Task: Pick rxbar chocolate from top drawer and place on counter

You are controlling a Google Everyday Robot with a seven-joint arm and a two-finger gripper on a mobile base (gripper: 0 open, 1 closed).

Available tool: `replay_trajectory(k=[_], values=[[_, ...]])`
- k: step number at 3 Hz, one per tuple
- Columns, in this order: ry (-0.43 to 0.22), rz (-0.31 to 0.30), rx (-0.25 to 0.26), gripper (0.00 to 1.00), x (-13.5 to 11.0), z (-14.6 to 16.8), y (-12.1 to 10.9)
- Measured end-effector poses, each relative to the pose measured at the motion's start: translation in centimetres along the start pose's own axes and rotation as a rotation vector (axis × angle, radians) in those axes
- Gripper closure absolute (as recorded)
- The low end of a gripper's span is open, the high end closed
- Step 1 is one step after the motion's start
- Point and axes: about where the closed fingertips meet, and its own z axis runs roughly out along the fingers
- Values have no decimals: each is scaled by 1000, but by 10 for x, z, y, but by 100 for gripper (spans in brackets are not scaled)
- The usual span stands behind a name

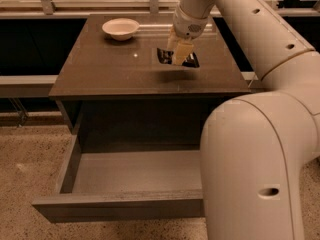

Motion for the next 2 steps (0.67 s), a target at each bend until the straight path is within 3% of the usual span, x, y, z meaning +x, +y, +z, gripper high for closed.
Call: replay_trajectory(k=[1, 2], values=[[-28, 51, 20, 75, -4, 10, -17], [-34, 52, 33, 53, -5, 13, -22]])
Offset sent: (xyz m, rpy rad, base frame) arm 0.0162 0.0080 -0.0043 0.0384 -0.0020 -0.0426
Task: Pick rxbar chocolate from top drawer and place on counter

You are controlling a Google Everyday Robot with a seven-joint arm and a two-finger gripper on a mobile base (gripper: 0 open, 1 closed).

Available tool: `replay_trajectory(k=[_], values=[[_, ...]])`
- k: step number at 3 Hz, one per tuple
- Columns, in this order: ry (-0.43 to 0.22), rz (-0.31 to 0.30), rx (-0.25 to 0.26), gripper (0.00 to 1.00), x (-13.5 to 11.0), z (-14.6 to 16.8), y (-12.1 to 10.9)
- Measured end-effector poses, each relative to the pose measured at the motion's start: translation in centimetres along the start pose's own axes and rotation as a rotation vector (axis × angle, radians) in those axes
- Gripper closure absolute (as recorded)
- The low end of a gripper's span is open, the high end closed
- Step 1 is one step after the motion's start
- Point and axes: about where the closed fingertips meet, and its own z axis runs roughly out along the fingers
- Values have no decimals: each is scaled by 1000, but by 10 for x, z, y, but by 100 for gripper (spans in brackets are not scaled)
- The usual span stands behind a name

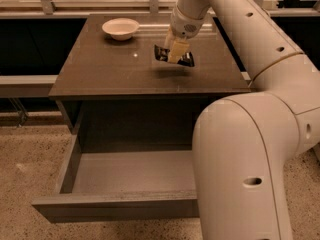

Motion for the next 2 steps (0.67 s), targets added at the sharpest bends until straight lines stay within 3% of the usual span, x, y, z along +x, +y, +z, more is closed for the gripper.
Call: replay_trajectory(k=[1, 2], values=[[-5, -1, 9, 22, -2, 6, -4], [-8, -2, 12, 1, -4, 10, -6]])
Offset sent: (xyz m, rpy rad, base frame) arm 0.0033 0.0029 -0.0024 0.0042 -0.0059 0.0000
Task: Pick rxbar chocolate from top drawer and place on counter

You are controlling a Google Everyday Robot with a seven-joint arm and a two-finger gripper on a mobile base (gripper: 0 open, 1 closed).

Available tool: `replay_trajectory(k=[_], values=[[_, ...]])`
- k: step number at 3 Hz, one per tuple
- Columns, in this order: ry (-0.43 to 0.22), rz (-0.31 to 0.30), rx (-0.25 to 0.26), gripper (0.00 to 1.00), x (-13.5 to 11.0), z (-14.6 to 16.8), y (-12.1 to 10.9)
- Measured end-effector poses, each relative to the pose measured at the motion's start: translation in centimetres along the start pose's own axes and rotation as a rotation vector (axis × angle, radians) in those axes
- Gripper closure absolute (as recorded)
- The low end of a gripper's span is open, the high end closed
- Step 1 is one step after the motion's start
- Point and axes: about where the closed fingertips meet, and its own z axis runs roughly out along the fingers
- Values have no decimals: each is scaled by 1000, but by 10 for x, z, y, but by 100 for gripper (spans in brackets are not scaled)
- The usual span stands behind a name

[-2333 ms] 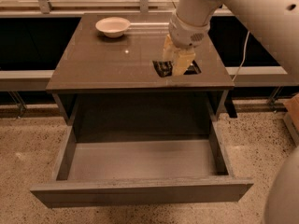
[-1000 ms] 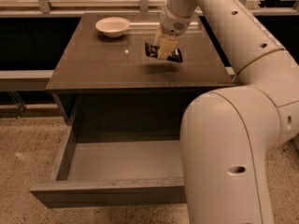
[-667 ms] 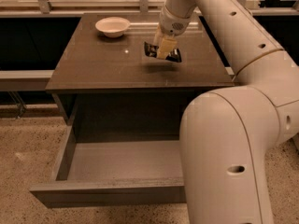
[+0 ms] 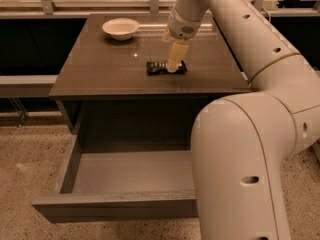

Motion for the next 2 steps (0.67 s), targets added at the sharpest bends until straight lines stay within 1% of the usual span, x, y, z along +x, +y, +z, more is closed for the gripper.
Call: replay_trajectory(k=[1, 2], values=[[-69, 11, 76, 0, 13, -39, 4], [-87, 15, 151, 0, 26, -88, 17]])
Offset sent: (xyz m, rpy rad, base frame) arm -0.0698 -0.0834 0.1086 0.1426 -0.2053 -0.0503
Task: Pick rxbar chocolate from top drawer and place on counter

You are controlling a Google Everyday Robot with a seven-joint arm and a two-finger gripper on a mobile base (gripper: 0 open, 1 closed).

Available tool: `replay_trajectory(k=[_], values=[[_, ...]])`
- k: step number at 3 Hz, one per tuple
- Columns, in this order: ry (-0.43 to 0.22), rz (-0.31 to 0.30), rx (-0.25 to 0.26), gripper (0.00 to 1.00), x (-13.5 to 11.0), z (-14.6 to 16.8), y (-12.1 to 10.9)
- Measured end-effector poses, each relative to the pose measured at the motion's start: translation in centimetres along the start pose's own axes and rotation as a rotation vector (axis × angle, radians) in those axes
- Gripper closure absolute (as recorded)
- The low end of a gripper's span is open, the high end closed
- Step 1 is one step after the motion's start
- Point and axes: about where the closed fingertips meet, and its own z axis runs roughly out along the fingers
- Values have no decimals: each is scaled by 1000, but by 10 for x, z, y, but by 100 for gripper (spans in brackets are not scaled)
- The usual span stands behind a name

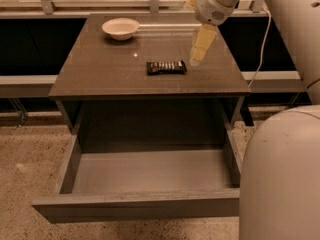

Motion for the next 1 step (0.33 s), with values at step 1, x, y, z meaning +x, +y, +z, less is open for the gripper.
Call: replay_trajectory(k=[1], values=[[0, 0, 0, 0, 0, 0, 0]])
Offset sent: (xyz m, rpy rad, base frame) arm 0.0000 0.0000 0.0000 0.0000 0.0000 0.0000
